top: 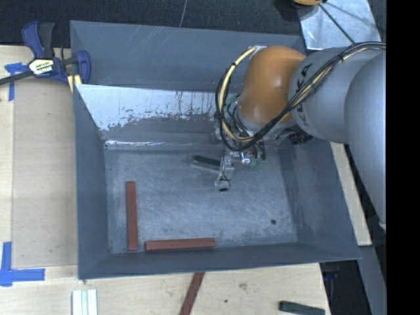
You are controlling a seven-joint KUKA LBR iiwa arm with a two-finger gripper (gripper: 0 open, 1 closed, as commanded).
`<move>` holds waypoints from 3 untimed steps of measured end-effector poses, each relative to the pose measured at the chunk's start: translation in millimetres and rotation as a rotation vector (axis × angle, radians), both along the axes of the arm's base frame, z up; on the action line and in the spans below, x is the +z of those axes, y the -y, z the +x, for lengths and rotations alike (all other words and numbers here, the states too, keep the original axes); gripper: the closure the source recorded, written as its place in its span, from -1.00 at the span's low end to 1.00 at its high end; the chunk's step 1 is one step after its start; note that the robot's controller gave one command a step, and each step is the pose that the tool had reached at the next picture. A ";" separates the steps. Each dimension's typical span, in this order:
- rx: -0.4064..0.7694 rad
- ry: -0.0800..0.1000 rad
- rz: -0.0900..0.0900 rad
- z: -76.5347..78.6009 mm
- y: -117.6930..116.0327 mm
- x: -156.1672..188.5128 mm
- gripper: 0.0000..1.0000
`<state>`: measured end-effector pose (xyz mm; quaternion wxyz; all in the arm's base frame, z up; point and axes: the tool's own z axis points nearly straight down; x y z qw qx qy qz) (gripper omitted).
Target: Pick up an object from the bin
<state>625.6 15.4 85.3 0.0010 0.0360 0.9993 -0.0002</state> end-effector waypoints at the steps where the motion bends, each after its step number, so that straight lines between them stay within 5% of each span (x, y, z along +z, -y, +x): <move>1: -0.278 0.000 0.002 1.2 -6.2 -13.0 1.00; 3: -0.277 0.001 0.002 1.3 -6.2 -12.7 1.00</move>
Offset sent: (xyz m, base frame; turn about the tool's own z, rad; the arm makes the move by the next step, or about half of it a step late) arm 0.0000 0.0000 0.0000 0.0000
